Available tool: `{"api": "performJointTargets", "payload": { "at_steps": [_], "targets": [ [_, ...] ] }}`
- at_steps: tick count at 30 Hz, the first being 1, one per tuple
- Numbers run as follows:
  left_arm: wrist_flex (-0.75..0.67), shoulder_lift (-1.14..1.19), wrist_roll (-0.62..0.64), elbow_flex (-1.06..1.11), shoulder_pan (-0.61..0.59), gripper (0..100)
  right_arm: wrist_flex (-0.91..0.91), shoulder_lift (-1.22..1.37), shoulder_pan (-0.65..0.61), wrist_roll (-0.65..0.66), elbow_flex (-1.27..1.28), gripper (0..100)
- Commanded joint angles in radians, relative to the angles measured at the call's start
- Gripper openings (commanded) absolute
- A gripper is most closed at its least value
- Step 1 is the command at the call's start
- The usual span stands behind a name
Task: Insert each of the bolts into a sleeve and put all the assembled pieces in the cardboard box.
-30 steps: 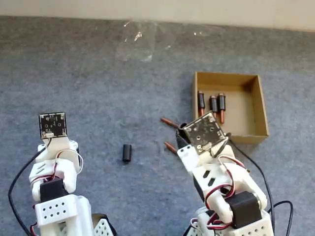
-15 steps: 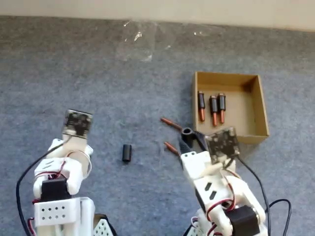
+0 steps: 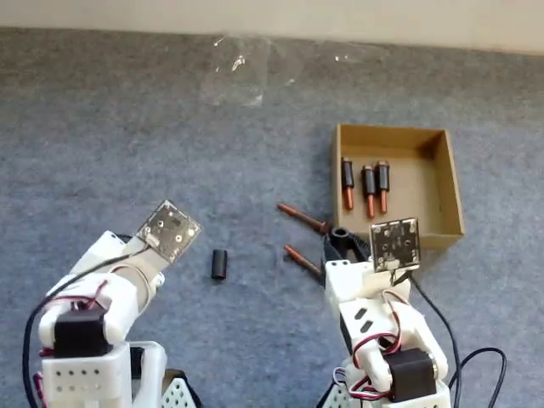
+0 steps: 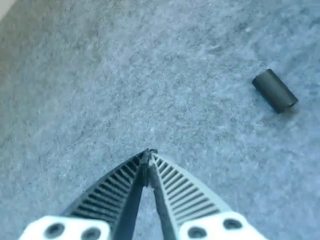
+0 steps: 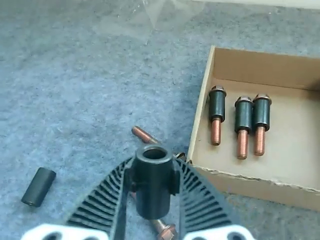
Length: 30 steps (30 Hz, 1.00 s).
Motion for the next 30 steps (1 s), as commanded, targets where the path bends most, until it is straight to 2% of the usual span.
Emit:
{"api": "performJointTargets", "payload": {
  "at_steps": [1, 4, 8, 14, 20, 30],
  "targets": [
    [0.029, 0.183, -0.043, -0.137, 0.019, 1, -0.056, -0.008, 0.019, -0.023, 0.001, 0.5],
    [0.077, 0.381, -0.084, -0.228, 0.056, 1, -0.082, -0.008, 0.019, -0.017, 0.03, 0.5],
    [0.149, 0.619, -0.103, -0.346, 0.162, 1, -0.113, -0.008, 0.019, -0.017, 0.082, 0.5],
    [0.196, 0.871, -0.098, -0.536, 0.312, 1, -0.15, -0.008, 0.022, -0.017, 0.131, 0.5],
    [0.23, 1.076, -0.097, -0.736, 0.397, 1, -0.173, -0.008, 0.147, -0.023, 0.137, 0.5],
    [0.227, 1.346, -0.098, -0.981, 0.513, 1, -0.171, -0.008, 0.274, -0.023, 0.139, 0.5]
  ]
}}
